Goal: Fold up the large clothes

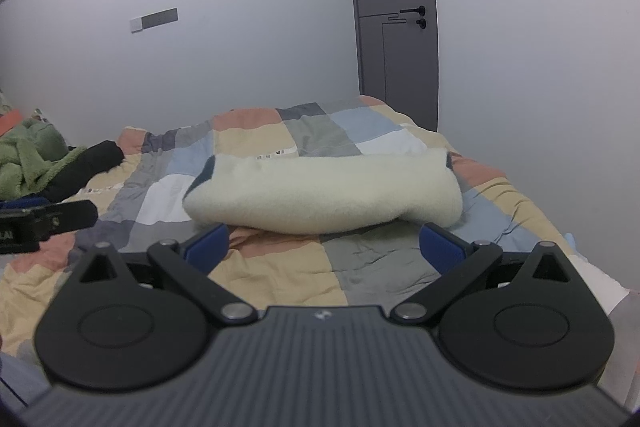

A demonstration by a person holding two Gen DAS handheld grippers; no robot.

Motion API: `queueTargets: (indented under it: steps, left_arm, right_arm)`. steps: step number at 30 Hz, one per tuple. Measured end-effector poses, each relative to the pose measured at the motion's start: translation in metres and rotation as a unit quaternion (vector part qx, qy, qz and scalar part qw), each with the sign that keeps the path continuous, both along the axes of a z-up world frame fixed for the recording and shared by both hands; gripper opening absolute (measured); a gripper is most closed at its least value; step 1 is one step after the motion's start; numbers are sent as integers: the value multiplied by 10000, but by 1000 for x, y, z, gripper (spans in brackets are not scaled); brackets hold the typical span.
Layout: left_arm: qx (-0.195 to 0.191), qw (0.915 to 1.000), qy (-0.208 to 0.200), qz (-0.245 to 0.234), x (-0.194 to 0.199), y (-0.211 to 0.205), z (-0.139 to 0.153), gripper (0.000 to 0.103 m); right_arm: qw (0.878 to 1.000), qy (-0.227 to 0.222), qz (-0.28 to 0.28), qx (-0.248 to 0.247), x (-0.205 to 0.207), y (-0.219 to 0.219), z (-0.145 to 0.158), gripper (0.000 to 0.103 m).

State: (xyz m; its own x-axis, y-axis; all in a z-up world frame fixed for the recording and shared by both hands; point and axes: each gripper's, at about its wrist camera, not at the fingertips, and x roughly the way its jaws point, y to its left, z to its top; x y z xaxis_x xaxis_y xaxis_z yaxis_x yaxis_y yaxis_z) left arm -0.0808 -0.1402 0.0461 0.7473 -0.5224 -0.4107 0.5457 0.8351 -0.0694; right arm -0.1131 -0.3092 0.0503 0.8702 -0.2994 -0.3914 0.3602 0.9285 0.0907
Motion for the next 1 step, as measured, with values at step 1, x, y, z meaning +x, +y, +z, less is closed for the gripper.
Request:
queueTargets:
  steps: [1]
  left_arm:
    - [6, 10000, -7, -3, -1, 0, -1, 103]
  right_arm:
    - [10000, 8, -8, 0, -1, 0, 0, 103]
